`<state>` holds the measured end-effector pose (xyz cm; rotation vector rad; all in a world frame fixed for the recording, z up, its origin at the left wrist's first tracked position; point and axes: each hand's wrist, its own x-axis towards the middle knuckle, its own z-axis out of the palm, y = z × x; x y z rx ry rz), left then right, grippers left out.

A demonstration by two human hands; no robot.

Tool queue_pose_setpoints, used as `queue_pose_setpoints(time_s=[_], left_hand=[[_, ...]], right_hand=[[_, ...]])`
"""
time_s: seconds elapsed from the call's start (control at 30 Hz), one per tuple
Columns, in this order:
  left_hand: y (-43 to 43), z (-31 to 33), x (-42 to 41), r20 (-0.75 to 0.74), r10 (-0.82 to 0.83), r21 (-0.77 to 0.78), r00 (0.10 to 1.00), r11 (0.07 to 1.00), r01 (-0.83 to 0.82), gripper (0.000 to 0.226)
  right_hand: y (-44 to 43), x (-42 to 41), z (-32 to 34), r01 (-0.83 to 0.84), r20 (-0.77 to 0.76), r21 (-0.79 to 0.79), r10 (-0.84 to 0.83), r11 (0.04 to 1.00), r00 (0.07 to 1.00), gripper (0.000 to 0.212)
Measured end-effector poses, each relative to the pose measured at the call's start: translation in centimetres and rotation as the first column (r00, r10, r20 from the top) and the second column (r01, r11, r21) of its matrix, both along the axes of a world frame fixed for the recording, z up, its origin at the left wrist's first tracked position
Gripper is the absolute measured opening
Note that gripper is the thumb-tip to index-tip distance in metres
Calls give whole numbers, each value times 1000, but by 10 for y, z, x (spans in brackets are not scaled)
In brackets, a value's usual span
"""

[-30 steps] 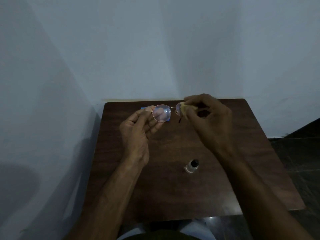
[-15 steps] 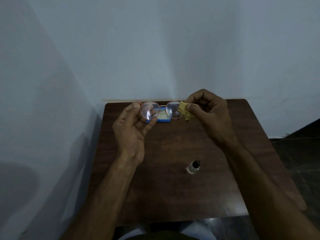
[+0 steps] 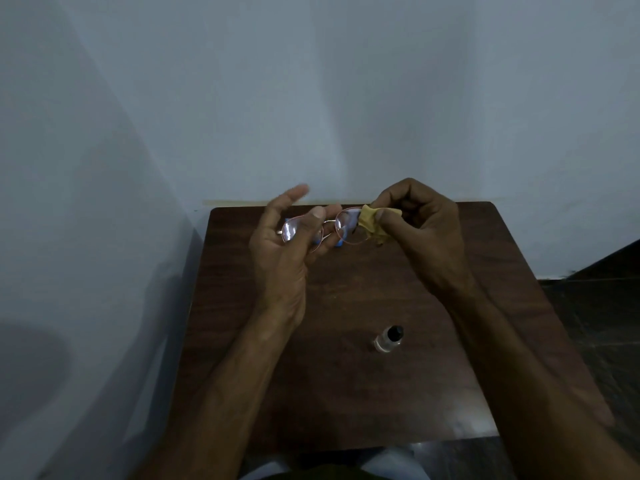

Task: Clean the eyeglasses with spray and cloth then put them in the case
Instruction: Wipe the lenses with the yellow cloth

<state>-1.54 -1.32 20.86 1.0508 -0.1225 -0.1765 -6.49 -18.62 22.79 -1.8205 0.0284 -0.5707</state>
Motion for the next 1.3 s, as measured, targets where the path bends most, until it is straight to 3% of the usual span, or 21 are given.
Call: queue_pose_setpoints(time_s=[0.07, 0.13, 0.37, 0.53, 0.63, 0.77, 0.93, 1.1, 1.3], left_hand=[[0, -3, 5, 39, 3, 84, 999, 996, -6, 18], [1, -6, 8, 56, -9, 139, 998, 990, 1, 7], [0, -12, 14, -4, -91, 154, 996, 984, 91, 12], [-4, -12, 14, -52, -29, 152, 998, 988, 37, 36], [-7, -17, 17, -43, 16, 193, 999, 981, -8, 30], [-11, -17, 18, -36, 40, 172, 999, 985, -33, 10], [-8, -12, 20, -53, 71, 166, 996, 984, -61, 9], [-6, -16, 18, -47, 39, 169, 998, 985, -30, 13], [-6, -14, 16, -82, 53, 166, 995, 985, -39, 9]], right_hand=[[1, 2, -1, 13, -7, 9, -13, 1000, 1000, 8], [1, 3, -2, 30, -14, 23, -30, 999, 999, 8], [4, 5, -6, 109, -6, -13, -109, 994, 994, 3], [9, 7, -11, 205, 18, -181, -206, 962, 978, 8], [19, 9, -10, 362, 142, -449, -335, 817, 932, 10], [39, 13, -13, 432, 255, -594, -350, 679, 901, 11], [53, -1, -27, 330, 221, -657, -245, 678, 944, 15], [31, 13, -20, 475, 286, -642, -386, 602, 877, 5], [51, -1, -31, 346, 221, -662, -268, 665, 938, 10]])
